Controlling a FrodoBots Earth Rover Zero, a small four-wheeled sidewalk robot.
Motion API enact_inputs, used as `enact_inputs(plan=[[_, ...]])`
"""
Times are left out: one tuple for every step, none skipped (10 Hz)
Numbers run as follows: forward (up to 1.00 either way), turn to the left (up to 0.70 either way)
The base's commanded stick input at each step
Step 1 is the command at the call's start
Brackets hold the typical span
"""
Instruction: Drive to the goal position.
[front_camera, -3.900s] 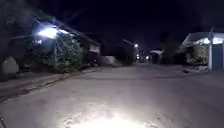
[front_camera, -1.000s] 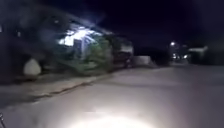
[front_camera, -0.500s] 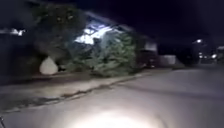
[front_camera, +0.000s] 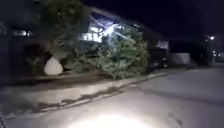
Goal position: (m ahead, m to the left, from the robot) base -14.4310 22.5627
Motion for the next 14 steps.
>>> enact_inputs(plan=[[-0.87,-0.34],[-0.87,-0.34],[-0.87,-0.34],[-0.87,-0.34],[-0.87,-0.34],[-0.87,-0.34],[-0.87,-0.34],[-0.87,-0.34],[-0.87,-0.34],[-0.87,-0.34],[-0.87,-0.34],[-0.87,-0.34],[-0.87,-0.34],[-0.88,-0.34]])
